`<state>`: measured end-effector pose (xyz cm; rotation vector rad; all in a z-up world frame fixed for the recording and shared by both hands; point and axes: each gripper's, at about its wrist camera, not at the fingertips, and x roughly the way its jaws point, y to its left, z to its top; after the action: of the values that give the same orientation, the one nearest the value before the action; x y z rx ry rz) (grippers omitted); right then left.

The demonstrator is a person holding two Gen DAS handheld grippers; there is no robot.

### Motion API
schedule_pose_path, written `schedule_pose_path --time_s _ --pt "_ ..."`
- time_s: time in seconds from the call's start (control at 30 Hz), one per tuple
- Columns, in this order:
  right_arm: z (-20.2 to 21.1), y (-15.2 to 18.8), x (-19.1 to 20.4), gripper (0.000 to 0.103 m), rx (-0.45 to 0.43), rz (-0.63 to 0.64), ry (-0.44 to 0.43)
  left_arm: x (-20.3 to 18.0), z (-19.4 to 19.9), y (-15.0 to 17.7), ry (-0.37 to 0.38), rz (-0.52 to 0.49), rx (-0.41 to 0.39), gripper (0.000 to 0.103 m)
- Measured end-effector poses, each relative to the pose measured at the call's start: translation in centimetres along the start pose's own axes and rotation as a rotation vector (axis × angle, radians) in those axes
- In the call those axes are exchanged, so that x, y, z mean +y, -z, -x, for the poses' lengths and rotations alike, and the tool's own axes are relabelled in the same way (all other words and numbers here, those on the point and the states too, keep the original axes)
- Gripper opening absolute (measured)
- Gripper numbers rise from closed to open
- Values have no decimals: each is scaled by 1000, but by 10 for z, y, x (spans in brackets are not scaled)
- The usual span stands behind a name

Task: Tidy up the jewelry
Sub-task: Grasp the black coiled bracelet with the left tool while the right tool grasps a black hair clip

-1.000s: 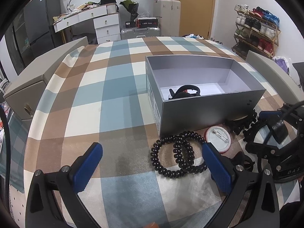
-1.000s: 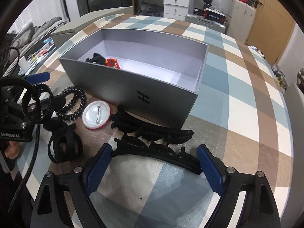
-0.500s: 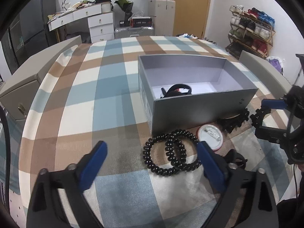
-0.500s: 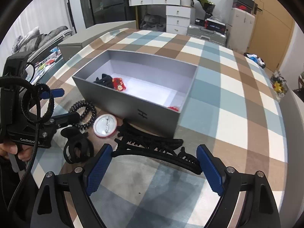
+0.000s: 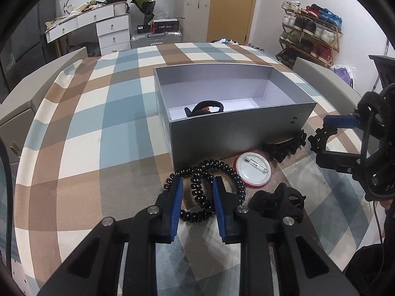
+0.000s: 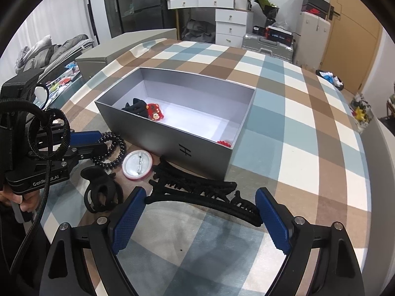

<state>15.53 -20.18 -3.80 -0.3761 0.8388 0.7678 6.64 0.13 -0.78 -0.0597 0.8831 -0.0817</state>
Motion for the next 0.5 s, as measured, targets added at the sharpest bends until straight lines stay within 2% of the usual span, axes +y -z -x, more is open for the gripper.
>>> schedule_pose_path --time_s 0.1,0.17,0.5 --pt "0 0 0 90 0 1 -1 -3 1 1 7 -11 -13 5" --pt "1 0 1 90 -2 1 -2 -5 4 1 -7 -18 -27 5" --pt "11 -2 -2 90 -42 -14 -22 0 24 -7 15 -10 -94 5"
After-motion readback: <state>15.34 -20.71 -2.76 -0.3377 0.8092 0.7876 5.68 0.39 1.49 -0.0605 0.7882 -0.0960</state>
